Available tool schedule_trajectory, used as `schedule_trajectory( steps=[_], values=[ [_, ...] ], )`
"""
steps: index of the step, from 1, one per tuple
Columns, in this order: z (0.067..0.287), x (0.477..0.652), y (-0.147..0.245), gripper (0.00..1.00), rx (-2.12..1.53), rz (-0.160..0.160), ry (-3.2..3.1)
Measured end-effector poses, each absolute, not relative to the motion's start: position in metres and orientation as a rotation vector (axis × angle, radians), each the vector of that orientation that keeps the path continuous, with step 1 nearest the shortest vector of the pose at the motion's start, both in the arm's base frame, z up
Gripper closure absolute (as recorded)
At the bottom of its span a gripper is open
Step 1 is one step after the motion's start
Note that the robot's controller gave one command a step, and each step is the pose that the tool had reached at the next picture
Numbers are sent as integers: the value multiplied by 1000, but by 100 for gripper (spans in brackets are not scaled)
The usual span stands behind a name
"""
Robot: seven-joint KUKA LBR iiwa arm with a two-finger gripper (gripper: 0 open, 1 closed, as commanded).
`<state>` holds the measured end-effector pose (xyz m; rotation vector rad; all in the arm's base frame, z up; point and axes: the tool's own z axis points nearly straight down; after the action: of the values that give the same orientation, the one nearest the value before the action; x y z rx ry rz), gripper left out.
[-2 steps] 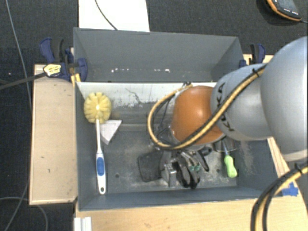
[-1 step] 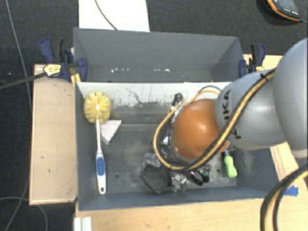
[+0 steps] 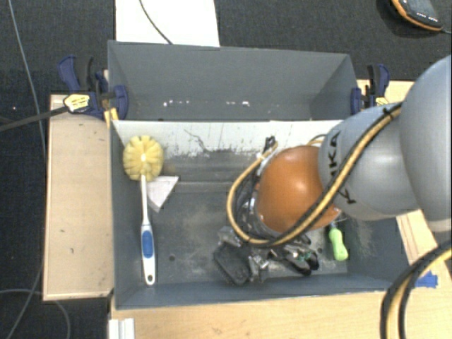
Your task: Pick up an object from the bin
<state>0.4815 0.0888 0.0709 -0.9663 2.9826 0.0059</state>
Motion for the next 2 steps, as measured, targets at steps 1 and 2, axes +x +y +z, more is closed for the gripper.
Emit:
schedule_trajectory(
  steps=[1,2],
  values=[
    [71,481,89,100,-965,6,2983],
    [72,481,89,100,-964,6,2983]
  ],
)
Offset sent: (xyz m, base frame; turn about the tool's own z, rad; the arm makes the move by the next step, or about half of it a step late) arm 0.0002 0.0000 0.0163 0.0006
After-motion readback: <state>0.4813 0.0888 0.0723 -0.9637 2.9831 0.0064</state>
